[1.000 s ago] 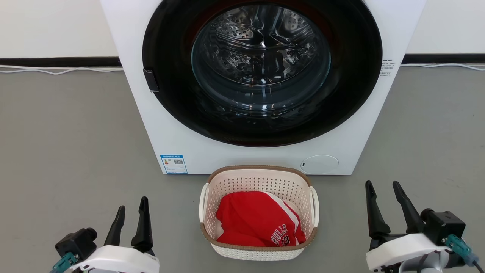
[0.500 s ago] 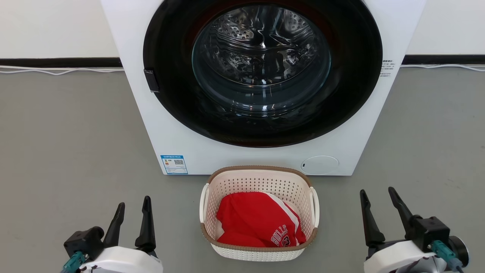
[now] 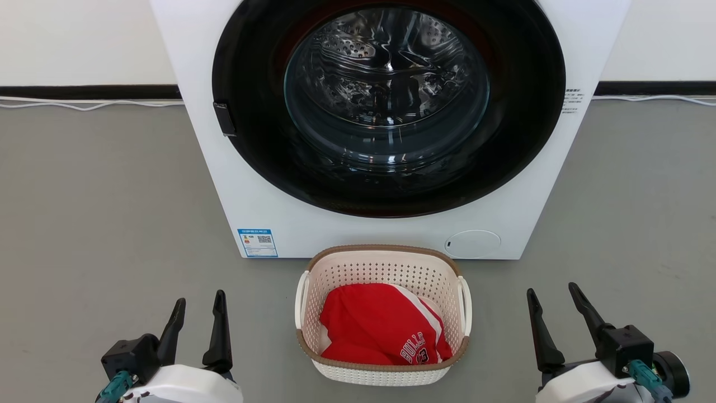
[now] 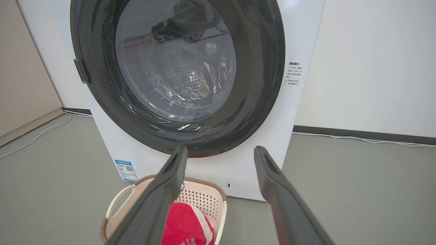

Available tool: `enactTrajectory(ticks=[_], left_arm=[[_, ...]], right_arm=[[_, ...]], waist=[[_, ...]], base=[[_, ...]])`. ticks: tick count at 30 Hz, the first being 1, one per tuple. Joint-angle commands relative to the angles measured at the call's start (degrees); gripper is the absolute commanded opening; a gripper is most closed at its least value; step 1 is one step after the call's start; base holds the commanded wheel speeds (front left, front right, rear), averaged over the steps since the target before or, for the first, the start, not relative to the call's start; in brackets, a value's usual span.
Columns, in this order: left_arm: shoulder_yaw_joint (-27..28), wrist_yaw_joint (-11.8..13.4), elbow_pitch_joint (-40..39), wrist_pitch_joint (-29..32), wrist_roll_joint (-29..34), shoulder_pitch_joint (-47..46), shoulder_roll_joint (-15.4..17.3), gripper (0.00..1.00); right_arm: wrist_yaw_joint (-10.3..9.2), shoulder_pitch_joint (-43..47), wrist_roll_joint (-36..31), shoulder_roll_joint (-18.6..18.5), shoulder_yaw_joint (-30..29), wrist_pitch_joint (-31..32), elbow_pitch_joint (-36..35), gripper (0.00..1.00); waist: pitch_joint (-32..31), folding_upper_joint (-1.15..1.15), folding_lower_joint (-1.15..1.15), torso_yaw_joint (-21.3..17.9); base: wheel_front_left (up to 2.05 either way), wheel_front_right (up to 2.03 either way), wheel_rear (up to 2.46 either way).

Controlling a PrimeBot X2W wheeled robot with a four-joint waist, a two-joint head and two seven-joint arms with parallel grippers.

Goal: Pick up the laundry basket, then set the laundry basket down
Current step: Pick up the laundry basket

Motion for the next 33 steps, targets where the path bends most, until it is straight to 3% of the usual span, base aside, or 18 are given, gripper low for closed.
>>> enactTrajectory(ticks=[1,33], left_arm=[[1.7,0.3,-1.3,-0.8,0.6,-0.9,0.7,1.0],[1.7,0.6,-1.4,-0.8,1.2,-1.0,0.7,1.0]], right_arm=[[0.36,-1.1,-0.4,-0.6,1.2,-0.8,-1.1,1.0],[0.36,-1.2,-0.3,-0.6,0.6,-0.8,-0.2,1.0]], waist=[[0.0,0.0,-0.01,0.0],[0.6,0.0,-0.01,-0.2]], base=[[0.0,0.0,0.0],[0.0,0.0,0.0]])
